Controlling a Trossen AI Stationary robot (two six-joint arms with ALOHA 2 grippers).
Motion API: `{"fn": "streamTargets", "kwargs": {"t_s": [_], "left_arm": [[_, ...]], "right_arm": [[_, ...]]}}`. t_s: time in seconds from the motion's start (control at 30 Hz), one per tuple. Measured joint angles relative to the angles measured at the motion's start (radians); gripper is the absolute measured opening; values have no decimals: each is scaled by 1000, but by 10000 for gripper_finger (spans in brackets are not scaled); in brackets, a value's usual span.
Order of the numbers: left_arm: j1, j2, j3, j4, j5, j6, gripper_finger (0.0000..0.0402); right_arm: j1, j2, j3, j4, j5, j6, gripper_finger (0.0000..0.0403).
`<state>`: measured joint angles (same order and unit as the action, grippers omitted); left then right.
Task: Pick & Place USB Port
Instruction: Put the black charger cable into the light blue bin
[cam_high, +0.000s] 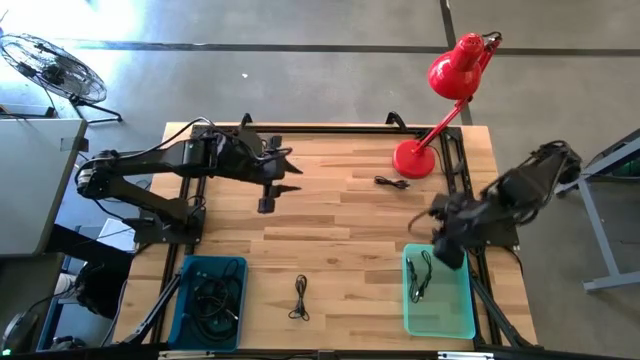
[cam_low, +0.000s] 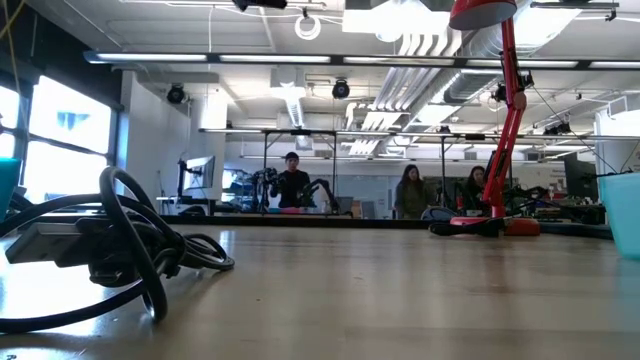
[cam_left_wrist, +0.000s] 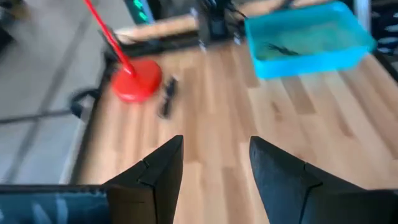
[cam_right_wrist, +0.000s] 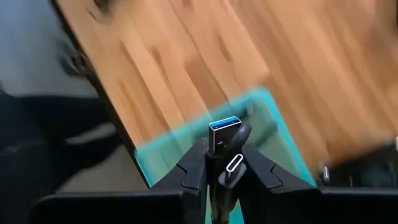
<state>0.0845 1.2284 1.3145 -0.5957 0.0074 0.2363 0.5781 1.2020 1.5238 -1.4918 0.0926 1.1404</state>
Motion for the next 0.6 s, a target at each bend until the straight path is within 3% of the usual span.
{"fn": "streamTargets", "kwargs": {"t_s": [0.13, 0.3, 0.6], "left_arm": [[-5, -1, 0, -29, 43, -28, 179], [-16, -1, 0, -34, 73, -32, 179], [-14, -1, 0, -56, 228, -33, 179]], "right_arm": [[79, 96, 0, -75, -62, 103, 46], [137, 229, -1, -33, -151, 117, 46], [164, 326, -2, 93, -174, 249, 46]]}}
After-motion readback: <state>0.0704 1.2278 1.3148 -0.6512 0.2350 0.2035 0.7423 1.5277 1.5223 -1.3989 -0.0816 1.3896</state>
